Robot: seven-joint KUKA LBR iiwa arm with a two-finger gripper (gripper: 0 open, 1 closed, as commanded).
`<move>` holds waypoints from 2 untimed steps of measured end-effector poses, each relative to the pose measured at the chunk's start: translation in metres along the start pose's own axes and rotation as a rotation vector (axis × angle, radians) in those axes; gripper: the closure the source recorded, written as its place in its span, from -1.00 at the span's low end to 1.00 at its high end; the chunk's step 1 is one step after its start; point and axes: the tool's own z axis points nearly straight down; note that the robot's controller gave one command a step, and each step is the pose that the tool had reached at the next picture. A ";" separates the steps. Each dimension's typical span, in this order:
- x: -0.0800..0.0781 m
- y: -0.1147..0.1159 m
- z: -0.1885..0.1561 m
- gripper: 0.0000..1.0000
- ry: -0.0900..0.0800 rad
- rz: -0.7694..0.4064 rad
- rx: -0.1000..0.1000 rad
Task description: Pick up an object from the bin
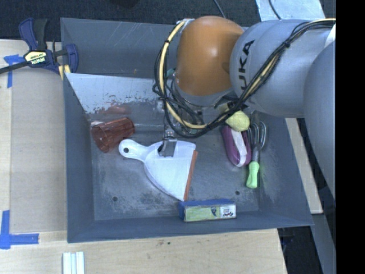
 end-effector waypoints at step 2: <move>-0.010 0.014 0.109 -1.00 -0.002 0.189 0.000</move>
Offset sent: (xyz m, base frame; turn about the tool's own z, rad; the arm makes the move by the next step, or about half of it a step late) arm 0.0103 0.0143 -0.1064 0.1904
